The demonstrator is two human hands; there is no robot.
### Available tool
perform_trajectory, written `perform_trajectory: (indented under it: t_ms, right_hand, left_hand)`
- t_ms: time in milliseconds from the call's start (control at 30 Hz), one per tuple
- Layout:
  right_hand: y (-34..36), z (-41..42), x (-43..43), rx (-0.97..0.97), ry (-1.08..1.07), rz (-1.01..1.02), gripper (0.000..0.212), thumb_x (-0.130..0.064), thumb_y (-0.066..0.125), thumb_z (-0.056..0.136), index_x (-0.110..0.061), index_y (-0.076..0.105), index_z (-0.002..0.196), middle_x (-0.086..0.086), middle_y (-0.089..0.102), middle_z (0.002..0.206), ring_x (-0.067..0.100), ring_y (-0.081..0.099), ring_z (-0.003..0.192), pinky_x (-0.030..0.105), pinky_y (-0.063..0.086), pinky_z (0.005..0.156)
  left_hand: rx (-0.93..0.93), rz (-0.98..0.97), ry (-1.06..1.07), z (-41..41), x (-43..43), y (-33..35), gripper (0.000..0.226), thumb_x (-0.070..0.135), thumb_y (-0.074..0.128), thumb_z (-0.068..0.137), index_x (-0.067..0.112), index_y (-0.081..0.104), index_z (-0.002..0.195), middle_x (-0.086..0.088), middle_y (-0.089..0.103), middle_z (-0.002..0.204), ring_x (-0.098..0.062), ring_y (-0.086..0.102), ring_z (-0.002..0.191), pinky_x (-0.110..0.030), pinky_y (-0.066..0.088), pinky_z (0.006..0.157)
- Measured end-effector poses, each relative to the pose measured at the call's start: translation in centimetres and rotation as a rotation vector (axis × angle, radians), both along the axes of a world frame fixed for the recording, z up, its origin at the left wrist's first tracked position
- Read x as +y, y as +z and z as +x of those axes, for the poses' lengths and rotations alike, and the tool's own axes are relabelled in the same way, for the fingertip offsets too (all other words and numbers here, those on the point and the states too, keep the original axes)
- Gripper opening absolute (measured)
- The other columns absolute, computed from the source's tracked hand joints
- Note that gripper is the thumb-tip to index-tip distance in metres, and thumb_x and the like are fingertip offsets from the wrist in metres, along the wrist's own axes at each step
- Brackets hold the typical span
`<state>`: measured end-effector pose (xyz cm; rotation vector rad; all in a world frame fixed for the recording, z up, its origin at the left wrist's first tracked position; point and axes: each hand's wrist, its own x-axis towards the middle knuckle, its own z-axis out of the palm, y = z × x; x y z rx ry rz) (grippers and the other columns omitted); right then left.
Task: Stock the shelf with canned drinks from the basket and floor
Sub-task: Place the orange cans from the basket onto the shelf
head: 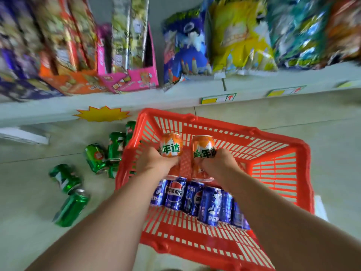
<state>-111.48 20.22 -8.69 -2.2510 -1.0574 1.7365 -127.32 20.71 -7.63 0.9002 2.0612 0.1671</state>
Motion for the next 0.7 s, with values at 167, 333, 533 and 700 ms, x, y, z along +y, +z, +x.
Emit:
perform_trajectory:
  t_ms: [167,333,533,700]
  right_hand:
    - [11.2,0.3,-1.4,0.007,-0.054,0.127,0.021,-0.03,0.082,0.076,-0.02,0.063,0.074,-0.003,0.062,0.066,0.01,0.053,0.056,0.022,0.04,0.05]
    - [21.3,-0.1,-3.7,0.07,-0.124,0.154,0.018,-0.025,0.084,0.074,-0.017,0.068,0.07,0.007,0.071,0.074,0.016,0.057,0.063,0.031,0.046,0.059]
    - [31.9,-2.6,-3.7,0.096,-0.091,0.228,0.026,-0.029,0.08,0.078,-0.007,0.072,0.089,0.002,0.06,0.066,0.016,0.05,0.058,0.027,0.041,0.056]
    - [38.4,-4.6,-2.6,0.108,0.034,0.302,0.024,-0.033,0.079,0.08,-0.012,0.067,0.082,-0.004,0.055,0.062,0.012,0.048,0.056,0.022,0.039,0.052]
  left_hand:
    - [-0.066,0.052,0.09,-1.7,-2.2,10.2,0.043,0.046,0.083,0.063,0.018,0.066,0.091,0.001,0.066,0.08,-0.014,0.06,0.064,-0.023,0.043,0.052]
    - [-0.117,0.079,0.177,-3.2,-4.3,20.1,0.047,0.049,0.084,0.053,0.016,0.068,0.082,-0.003,0.072,0.079,-0.023,0.068,0.072,-0.032,0.055,0.072]
    - [-0.205,0.194,0.293,-4.8,-5.9,30.4,0.037,0.04,0.082,0.068,0.016,0.069,0.092,-0.001,0.072,0.084,-0.017,0.066,0.072,-0.023,0.045,0.058]
    - [-0.319,0.294,0.321,-6.6,-7.0,36.8,0.029,0.024,0.081,0.072,0.013,0.064,0.093,-0.003,0.071,0.087,-0.016,0.068,0.075,-0.025,0.048,0.059]
